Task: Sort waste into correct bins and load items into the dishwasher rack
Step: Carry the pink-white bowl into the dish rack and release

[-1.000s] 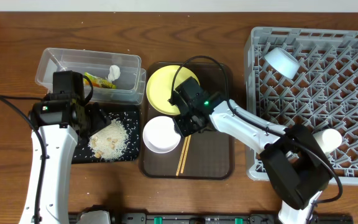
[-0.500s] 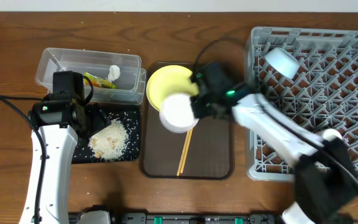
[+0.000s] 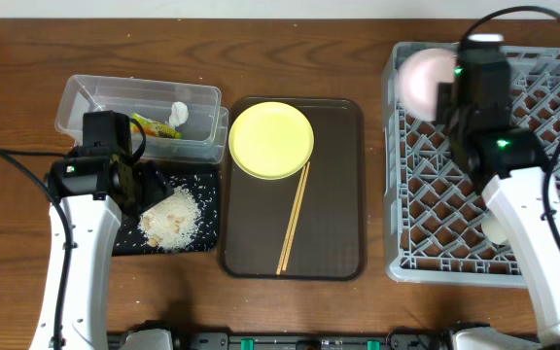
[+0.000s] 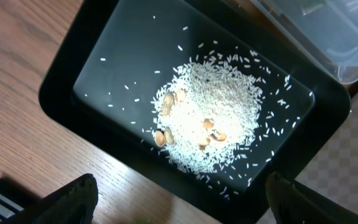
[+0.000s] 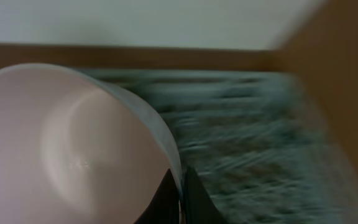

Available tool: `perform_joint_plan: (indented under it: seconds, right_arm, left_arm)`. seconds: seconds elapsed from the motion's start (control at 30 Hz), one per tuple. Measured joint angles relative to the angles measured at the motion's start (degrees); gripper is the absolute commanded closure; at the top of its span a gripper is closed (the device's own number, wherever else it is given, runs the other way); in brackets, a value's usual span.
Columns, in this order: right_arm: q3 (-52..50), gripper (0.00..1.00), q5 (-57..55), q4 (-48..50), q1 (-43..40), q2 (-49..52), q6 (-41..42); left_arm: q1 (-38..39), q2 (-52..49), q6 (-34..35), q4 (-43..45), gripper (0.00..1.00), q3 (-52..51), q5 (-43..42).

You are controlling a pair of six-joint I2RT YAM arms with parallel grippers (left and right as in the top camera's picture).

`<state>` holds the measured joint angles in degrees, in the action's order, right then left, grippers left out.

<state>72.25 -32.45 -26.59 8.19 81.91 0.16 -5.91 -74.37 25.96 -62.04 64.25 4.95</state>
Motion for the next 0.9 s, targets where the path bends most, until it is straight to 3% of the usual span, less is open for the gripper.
perform_joint_plan:
  seconds: [0.13, 0.27, 0.63, 0.9]
  right_arm:
    - [0.0, 0.99, -15.67, 7.02, -4.15, 2.38, -7.89]
    - [0.0, 0.99, -24.48, 10.82, -7.96, 6.36, -13.27]
    - [0.0, 0.99, -37.0, 16.98, -12.61, 20.13, -17.35]
    - [0.0, 0.99, -37.86, 18.49, -12.44, 24.5, -17.4]
  left_arm:
    - [0.0, 0.0, 0.0, 0.26, 0.11, -0.04, 0.0]
    - [0.0, 0.0, 0.0, 0.31, 0.11, -0.04, -0.02]
    - [0.0, 0.0, 0.0, 0.28, 0.11, -0.04, -0.02]
    - [0.0, 0.0, 0.0, 0.28, 0.11, -0.04, -0.02]
